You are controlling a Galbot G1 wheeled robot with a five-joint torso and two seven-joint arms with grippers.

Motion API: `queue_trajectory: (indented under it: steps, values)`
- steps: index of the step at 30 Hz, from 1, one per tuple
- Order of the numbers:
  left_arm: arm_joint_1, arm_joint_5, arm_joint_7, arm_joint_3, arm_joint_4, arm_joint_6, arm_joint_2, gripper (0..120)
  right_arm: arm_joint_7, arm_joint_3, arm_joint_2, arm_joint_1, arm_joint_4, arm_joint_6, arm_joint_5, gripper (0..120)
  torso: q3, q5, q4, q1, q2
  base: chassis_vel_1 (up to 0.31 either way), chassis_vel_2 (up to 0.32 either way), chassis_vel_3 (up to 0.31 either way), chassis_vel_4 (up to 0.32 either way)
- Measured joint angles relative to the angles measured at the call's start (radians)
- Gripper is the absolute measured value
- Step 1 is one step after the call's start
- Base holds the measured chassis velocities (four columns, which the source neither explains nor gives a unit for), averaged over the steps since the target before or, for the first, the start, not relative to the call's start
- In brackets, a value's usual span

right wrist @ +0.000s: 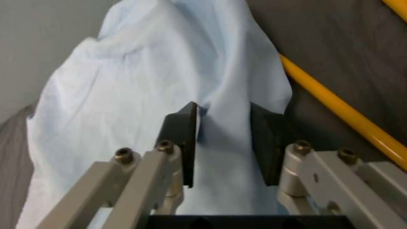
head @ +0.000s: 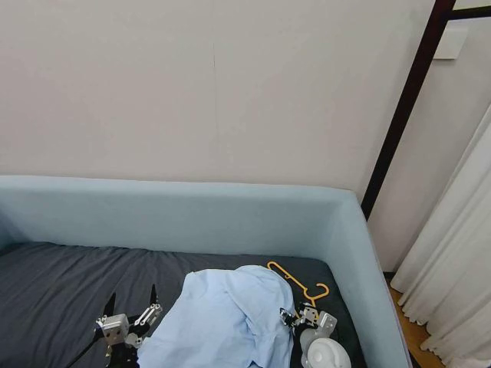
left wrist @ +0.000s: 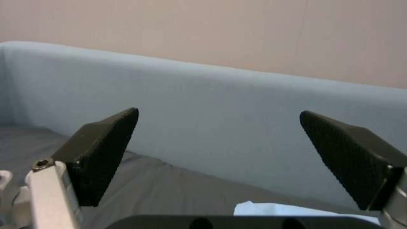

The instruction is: Pick up the clothes from the sofa and hang them on the clothes hanger.

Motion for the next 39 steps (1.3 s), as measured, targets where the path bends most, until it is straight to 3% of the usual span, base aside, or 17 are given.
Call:
queue_trajectory:
  steps: [8,16,21,24,30,39]
  values:
    - [0.012,0.019,-0.013,0.007,-0.006,-0.013,-0.010,100,-0.035,0.016,0.009,-0.034,0.054,0.021,-0.008,0,0.000,0.0000,0.0000,0.000,0.000,0.000,0.000,0.000,0.000]
    - [0.019,0.026,-0.017,0.017,-0.008,-0.024,-0.028,100,-0.104,0.039,-0.005,-0.073,0.158,0.087,0.029,0,0.000,0.0001,-0.0001,0.000,0.000,0.000,0.000,0.000,0.000]
    - [0.019,0.026,-0.022,0.018,-0.013,-0.029,-0.033,100,-0.263,0.036,-0.061,-0.090,0.346,0.378,0.171,0,0.000,0.0001,-0.0001,0.000,0.000,0.000,0.000,0.000,0.000]
    - [0.019,0.026,-0.024,0.019,-0.013,-0.037,-0.037,100,-0.273,0.039,-0.091,-0.073,0.440,0.441,0.254,0,0.000,0.0001,0.0000,0.000,0.000,0.000,0.000,0.000,0.000]
    - [0.018,0.028,-0.026,0.026,-0.010,-0.049,-0.046,100,-0.304,0.068,-0.178,-0.054,0.576,0.498,0.364,0,0.000,-0.0001,-0.0001,0.000,0.000,0.000,0.000,0.000,0.000]
    - [0.021,0.029,-0.026,0.024,-0.029,-0.049,-0.041,100,-0.317,0.137,-0.262,0.013,0.658,0.513,0.455,0,0.000,0.0003,-0.0001,0.000,0.000,0.000,0.000,0.000,0.000]
